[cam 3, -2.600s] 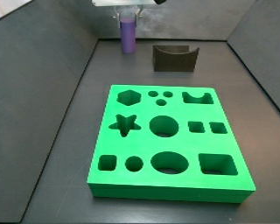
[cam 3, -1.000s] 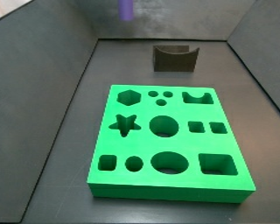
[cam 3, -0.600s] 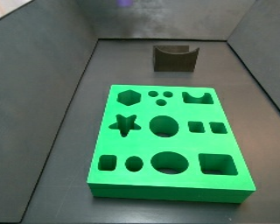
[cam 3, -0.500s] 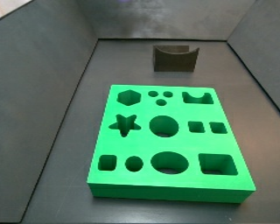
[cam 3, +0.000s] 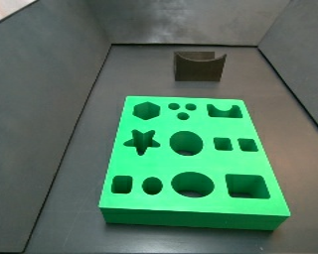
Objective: Pick up the round object. Move up. Move to above the board. Insert the round object.
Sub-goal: Move to above the board.
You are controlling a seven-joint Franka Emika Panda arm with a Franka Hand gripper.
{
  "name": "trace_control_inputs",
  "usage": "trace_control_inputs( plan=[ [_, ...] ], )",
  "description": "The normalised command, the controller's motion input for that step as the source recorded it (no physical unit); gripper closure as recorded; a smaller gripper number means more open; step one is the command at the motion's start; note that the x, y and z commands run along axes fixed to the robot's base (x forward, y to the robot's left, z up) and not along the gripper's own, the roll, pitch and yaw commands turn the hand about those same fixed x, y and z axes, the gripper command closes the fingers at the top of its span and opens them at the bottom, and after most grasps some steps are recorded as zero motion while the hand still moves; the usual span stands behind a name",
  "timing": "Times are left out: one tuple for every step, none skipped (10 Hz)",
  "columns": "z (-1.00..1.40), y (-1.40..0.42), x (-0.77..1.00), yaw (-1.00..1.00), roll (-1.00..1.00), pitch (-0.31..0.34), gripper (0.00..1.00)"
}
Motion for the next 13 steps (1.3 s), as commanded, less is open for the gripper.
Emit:
trace_control_inputs(
  plan=[
    [0.05, -1.00, 0.12, -0.77, 0.05, 0.393, 1.00],
    [0.05, -1.00, 0.11, -0.61, 0.06, 0.328, 1.00],
    [0.06, -1.00, 0.11, -0.33, -0.01, 0.186, 1.00],
    [0.06, -1.00, 0.11, -0.19, -0.03, 0.118, 1.00],
    [0.06, -1.00, 0.11, -0.06, -0.02, 0.067, 1.00],
    [0.06, -1.00, 0.11, -0.03, -0.03, 0.050, 1.00],
    [0.06, -1.00, 0.11, -0.01, -0.01, 0.017, 1.00],
    [0.06, -1.00, 0.11, -0.01, -0.01, 0.014, 1.00],
    [0.07, -1.00, 0.11, 0.00, -0.02, 0.013, 1.00],
    [0.07, -1.00, 0.11, 0.00, 0.00, 0.021, 1.00],
    [0.07, -1.00, 0.11, 0.00, 0.00, 0.030, 1.00],
    [0.07, -1.00, 0.12, 0.00, -0.02, 0.039, 1.00],
    [0.07, -1.00, 0.13, 0.01, -0.01, 0.058, 1.00]
  ],
)
